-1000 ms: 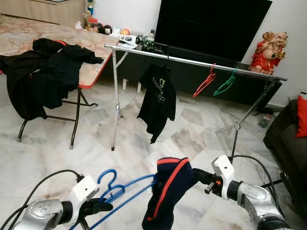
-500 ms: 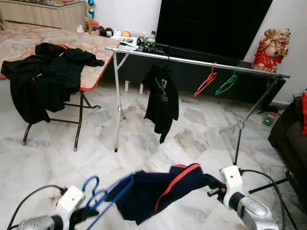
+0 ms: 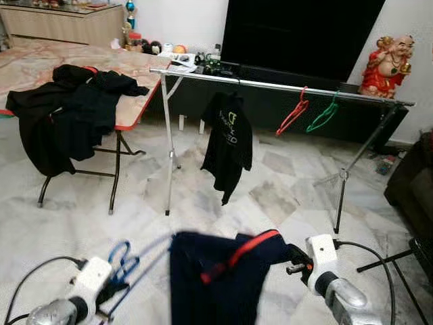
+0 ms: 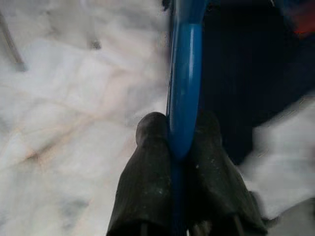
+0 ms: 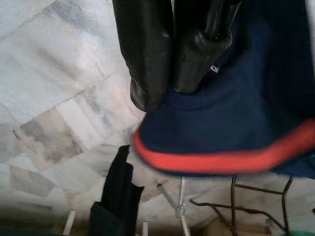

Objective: Hang hanger

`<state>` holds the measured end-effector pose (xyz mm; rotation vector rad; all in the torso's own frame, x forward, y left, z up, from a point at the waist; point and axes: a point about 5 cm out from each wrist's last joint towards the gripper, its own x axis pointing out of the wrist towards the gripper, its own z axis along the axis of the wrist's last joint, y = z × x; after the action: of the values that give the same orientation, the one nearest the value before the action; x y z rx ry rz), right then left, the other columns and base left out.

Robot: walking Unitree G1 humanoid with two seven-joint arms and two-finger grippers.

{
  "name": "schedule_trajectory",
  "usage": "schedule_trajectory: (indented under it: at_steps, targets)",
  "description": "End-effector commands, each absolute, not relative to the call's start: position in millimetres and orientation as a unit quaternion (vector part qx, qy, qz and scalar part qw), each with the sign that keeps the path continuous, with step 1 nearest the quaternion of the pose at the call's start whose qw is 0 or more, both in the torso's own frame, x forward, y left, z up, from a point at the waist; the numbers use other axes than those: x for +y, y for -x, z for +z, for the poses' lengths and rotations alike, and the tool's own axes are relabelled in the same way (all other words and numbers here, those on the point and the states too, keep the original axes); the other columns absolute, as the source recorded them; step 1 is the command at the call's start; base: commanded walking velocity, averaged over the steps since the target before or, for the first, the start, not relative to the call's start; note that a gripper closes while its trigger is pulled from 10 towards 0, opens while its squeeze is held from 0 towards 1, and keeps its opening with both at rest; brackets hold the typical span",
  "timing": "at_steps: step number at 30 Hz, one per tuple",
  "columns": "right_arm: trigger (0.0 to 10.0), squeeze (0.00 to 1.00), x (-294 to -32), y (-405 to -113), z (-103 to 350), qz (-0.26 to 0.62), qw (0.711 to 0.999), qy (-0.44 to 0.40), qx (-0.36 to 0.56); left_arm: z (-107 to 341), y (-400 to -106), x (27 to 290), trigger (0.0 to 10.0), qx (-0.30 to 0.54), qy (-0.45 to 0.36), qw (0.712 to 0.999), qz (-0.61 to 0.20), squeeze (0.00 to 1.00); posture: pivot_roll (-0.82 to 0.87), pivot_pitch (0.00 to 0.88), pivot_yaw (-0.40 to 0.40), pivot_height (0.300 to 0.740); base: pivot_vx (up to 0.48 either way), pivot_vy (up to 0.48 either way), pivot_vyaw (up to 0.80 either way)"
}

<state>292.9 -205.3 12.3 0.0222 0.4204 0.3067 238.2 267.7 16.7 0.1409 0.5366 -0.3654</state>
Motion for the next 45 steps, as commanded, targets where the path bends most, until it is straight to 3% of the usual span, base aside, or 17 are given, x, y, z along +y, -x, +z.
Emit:
schedule_trajectory:
  at_steps: [1,3,5,7,10,11,12,13,16,17,19,20,24,32,37,41,45]
  targets:
    - [0.0,0.00,-218.6,-290.4,12.7,0.123,0.970,-0.006,0.207,8.7,-225.0,268.9,10.0,0.289,-0.042,0.936,-0.196,0.00,0.20,0.000,-0.100,0.740,0.000,0.000,0.00]
    - [0.0,0.00,-214.0,-291.5,13.8,0.150,0.967,0.010,0.207,13.9,-218.7,255.6,10.0,0.301,-0.028,0.909,-0.288,0.00,0.21,0.000,-0.101,0.740,0.000,0.000,0.00]
    - [0.0,0.00,-214.0,-291.5,13.8,0.150,0.967,0.010,0.207,13.9,-218.7,255.6,10.0,0.301,-0.028,0.909,-0.288,0.00,0.21,0.000,-0.101,0.740,0.000,0.000,0.00]
    - [0.0,0.00,-208.7,-298.2,19.7,0.176,0.963,0.036,0.203,33.2,-213.4,246.0,10.0,0.318,-0.030,0.856,-0.407,0.00,0.22,0.000,-0.099,0.740,0.000,0.000,0.00]
    - [0.0,0.00,-206.4,-302.0,23.4,0.186,0.961,0.047,0.200,38.4,-208.9,244.1,10.0,0.337,-0.052,0.824,-0.453,0.00,0.23,0.000,-0.100,0.740,0.000,0.000,0.00]
    - [0.0,0.00,-203.0,-308.2,29.5,0.202,0.958,0.063,0.194,39.6,-201.1,246.1,10.0,0.371,-0.111,0.772,-0.504,0.00,0.23,0.000,-0.102,0.740,0.000,0.000,0.00]
    - [0.0,0.00,-203.0,-308.2,29.5,0.202,0.958,0.063,0.194,39.6,-201.1,246.1,10.0,0.371,-0.111,0.772,-0.504,0.00,0.23,0.000,-0.102,0.740,0.000,0.000,0.00]
    - [0.0,0.00,-196.5,-318.7,40.7,0.227,0.952,0.091,0.182,40.4,-190.6,251.2,10.0,0.419,-0.191,0.686,-0.564,0.00,0.23,0.000,-0.102,0.740,0.000,0.000,0.00]
    - [0.0,0.00,-191.3,-327.0,49.7,0.235,0.952,0.097,0.170,41.1,-190.3,250.4,10.0,0.431,-0.226,0.648,-0.586,0.00,0.24,0.000,-0.110,0.740,0.000,0.000,0.00]
    - [0.0,0.00,-182.2,-333.9,58.1,0.252,0.950,0.098,0.154,37.4,-189.9,250.2,10.0,0.450,-0.274,0.606,-0.596,0.00,0.24,0.000,-0.112,0.740,0.000,0.000,0.00]
    - [0.0,0.00,-179.4,-335.7,60.4,0.257,0.950,0.098,0.149,36.5,-189.5,250.1,10.0,0.457,-0.287,0.592,-0.599,0.00,0.24,0.000,-0.115,0.740,0.000,0.000,0.00]
    - [0.0,0.00,-166.5,-340.6,68.8,0.289,0.945,0.091,0.127,32.3,-186.6,249.0,10.0,0.475,-0.313,0.556,-0.605,0.00,0.24,0.000,-0.117,0.740,0.000,0.000,0.00]
    - [0.0,0.00,-145.5,-346.9,82.8,0.336,0.935,0.071,0.089,23.3,-181.0,248.2,10.0,0.498,-0.346,0.516,-0.606,0.00,0.24,0.000,-0.115,0.740,0.000,0.000,0.00]
    - [0.0,0.00,-124.2,-344.2,86.5,0.397,0.914,0.052,0.069,26.1,-203.3,227.1,10.0,0.424,-0.291,0.642,-0.569,0.00,0.24,0.000,-0.126,0.740,0.000,0.000,0.00]
    - [0.0,0.00,-128.9,-344.3,84.2,0.383,0.919,0.054,0.075,36.8,-210.1,231.4,10.0,0.408,-0.271,0.674,-0.553,0.00,0.25,0.000,-0.134,0.740,0.000,0.000,0.00]
    - [0.0,0.00,-147.0,-350.5,85.3,0.295,0.952,0.022,0.076,20.4,-226.5,251.2,10.0,0.396,-0.330,0.734,-0.442,0.00,0.24,0.000,-0.139,0.740,0.000,0.000,0.00]
    - [0.0,0.00,-174.7,-347.6,72.1,0.171,0.979,-0.007,0.107,2.8,-234.1,264.6,10.0,0.401,-0.302,0.814,-0.292,0.00,0.23,0.000,-0.132,0.740,0.000,0.000,0.00]
